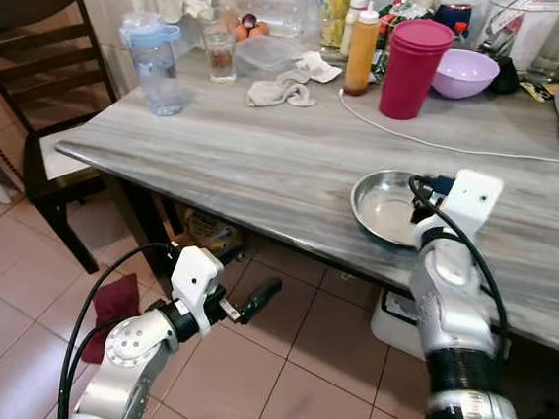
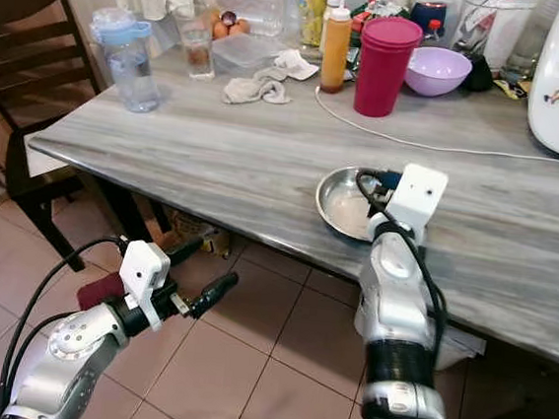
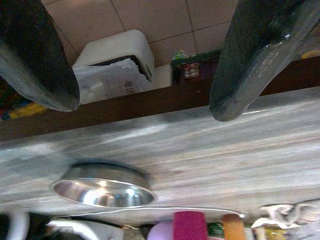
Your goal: Setting the table
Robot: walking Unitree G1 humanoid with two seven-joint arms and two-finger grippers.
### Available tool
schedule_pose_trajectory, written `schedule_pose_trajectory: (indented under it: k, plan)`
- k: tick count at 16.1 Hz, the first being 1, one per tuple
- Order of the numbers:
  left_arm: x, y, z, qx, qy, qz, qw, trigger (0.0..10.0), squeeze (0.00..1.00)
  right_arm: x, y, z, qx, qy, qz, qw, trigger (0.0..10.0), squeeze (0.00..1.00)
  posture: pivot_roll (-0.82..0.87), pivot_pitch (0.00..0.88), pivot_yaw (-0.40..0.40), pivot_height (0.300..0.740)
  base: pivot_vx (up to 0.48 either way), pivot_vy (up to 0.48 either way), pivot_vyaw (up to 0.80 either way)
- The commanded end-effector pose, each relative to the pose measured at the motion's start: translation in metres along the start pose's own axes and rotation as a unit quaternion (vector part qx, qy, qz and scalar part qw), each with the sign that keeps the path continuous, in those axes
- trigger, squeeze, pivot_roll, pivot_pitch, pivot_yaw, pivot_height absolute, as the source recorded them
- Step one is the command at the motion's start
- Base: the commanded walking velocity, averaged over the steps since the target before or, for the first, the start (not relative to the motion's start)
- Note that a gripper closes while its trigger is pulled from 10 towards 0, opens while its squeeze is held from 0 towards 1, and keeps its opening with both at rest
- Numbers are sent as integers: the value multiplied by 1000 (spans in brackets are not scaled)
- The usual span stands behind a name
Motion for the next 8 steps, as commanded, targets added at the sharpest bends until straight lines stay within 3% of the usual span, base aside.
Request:
schedule_pose_trajectory:
  k: [1, 4, 8]
  plan:
    - [5, 10, 2, 31, -1, -10, 999, 10000, 0, 9, 1, 7, 8, -27, 23, 999, 10000, 1000, -190, 103, 85, 740, 0, 0, 0]
    - [10, 32, 4, 150, 6, -37, 988, 10000, 0, 15, 1, 30, 25, -51, 77, 995, 10000, 1000, -193, 106, 89, 740, 0, 0, 0]
    - [14, 43, 6, 198, 17, -53, 979, 10000, 0, 9, 3, 59, 41, -52, 115, 991, 10000, 1000, -195, 101, 99, 740, 0, 0, 0]
Point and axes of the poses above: a point about 5 cm out from each wrist's last joint towards the gripper, its own z axis pointing back from the gripper into the wrist, its own x axis along the axis of the wrist's last joint, y = z × x, the point moved 1 cm from there along -z, pointing out of the wrist towards the gripper, and after that the axes turned 7 degrees about -z, right-handed, at the moved point
